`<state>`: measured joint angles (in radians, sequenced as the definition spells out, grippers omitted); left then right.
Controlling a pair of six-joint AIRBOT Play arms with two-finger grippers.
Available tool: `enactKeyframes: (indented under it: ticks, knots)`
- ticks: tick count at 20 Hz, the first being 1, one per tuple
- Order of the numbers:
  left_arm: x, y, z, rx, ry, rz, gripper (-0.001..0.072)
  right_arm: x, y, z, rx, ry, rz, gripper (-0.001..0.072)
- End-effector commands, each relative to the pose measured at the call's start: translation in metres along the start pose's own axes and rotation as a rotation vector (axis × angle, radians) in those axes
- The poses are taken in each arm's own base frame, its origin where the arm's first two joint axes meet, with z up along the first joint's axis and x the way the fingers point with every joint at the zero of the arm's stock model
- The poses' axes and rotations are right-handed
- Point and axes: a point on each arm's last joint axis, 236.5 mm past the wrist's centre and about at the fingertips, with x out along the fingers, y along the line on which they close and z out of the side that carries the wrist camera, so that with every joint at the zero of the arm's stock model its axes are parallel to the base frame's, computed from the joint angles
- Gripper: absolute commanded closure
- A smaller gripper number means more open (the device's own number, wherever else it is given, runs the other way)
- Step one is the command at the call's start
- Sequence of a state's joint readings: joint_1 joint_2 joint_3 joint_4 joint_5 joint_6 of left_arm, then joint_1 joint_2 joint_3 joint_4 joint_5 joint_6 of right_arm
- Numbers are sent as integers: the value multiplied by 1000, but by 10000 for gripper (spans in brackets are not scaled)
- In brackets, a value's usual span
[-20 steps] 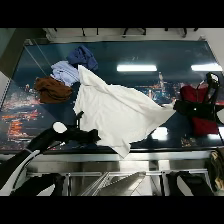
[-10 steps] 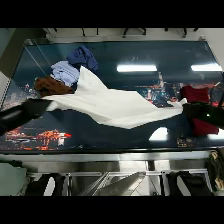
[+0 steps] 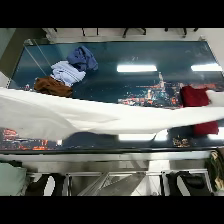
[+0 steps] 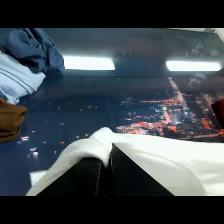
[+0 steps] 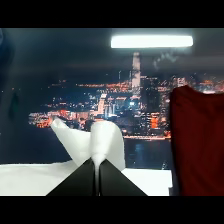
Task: Fold the shirts.
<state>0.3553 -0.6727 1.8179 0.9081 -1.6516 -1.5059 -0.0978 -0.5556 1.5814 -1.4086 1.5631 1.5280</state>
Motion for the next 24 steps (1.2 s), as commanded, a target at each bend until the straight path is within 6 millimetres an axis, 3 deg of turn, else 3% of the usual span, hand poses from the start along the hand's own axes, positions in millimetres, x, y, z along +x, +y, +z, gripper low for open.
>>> enactKeyframes:
  ticks: [1, 3, 5, 7, 8, 11, 13, 15, 17, 19, 20, 24]
  knots:
    - [-42, 8, 26, 91, 6, 101, 697, -68, -2, 22, -21, -82, -55, 693]
    - [-53, 2, 45, 133, -51, 53, 698, -88, 0, 40, -27, -151, -56, 694]
    - [-50, 8, 49, 140, -52, 39, 698, -97, 1, 52, -22, -180, -56, 694]
    - [-31, 24, 41, 154, 11, 89, 698, -92, -2, 58, -18, -177, -67, 694]
    - [-14, 35, 31, 178, 70, 146, 698, -80, -8, 56, -9, -136, -81, 694]
    - [68, 46, -9, 390, 238, 287, 699, -9, -21, 35, 81, 75, -88, 693]
    - [133, 54, -56, 452, 425, 307, 699, 55, -30, 10, 137, 212, -90, 693]
    - [198, 65, -98, 390, 566, 180, 699, 121, -39, -30, 178, 327, -96, 693]
    - [253, 98, -119, 219, 598, 106, 698, 183, -45, -77, 220, 410, -100, 693]
    - [295, 139, -142, 116, 638, 101, 698, 245, -48, -106, 252, 387, -82, 692]
    - [312, 149, -158, 84, 675, 71, 697, 275, -49, -116, 268, 358, -67, 692]
    - [381, 157, -213, -2, 765, -33, 697, 371, -45, -133, 368, 280, 2, 693]
